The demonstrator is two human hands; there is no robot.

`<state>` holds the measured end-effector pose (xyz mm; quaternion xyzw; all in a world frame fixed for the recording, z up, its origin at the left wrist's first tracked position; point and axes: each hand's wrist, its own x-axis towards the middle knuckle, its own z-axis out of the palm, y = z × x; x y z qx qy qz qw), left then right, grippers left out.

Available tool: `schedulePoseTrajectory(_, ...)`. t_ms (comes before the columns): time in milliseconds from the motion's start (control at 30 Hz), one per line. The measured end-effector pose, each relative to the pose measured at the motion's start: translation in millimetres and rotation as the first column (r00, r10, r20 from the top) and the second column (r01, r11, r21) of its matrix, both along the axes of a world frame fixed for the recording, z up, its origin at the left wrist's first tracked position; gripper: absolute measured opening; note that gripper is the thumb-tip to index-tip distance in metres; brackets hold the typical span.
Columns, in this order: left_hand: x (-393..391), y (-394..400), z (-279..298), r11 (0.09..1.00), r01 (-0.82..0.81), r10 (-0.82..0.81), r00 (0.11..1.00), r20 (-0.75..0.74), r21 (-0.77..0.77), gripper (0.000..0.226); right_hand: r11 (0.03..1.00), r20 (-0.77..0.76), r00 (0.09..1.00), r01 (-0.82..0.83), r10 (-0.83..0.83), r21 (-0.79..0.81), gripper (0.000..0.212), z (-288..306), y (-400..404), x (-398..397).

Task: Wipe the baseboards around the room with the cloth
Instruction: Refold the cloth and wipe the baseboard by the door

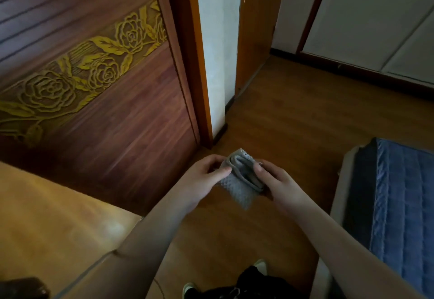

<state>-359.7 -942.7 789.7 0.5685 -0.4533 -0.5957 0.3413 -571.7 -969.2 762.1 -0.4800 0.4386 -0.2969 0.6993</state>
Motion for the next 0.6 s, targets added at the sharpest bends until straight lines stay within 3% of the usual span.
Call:
schedulePoseTrajectory(67, -18, -14, 0, 0.999, -0.053, 0.053, 0.998, 0.016, 0.010, 0.033, 1.000, 0.077, 0.997, -0.030, 0.030, 0.002, 0.067, -2, -12, -19)
schedulePoseTrajectory(167, -41, -30, -2, 0.996, -0.092, 0.093, 0.995, 0.033, -0.008, 0.027, 0.999, 0.037, 0.999, -0.030, 0.032, -0.040, 0.078, -4, -29, -37)
schedulePoseTrajectory(300, -60, -49, -7, 0.993, -0.120, 0.120, 0.993, -0.018, -0.004, 0.020, 0.998, 0.106, 0.993, 0.044, -0.047, 0.037, 0.065, -11, -50, -52)
schedulePoseTrajectory(467, -61, -76, -4, 0.987, -0.159, 0.157, 0.983, -0.098, -0.021, 0.036, 0.997, 0.153, 0.988, -0.022, 0.011, 0.072, 0.048, -15, -78, -53)
schedulePoseTrajectory(600, -56, -107, -5, 0.984, -0.175, 0.168, 0.976, -0.140, -0.039, 0.047, 0.999, 0.186, 0.982, 0.043, -0.046, 0.017, 0.038, -20, -105, -37)
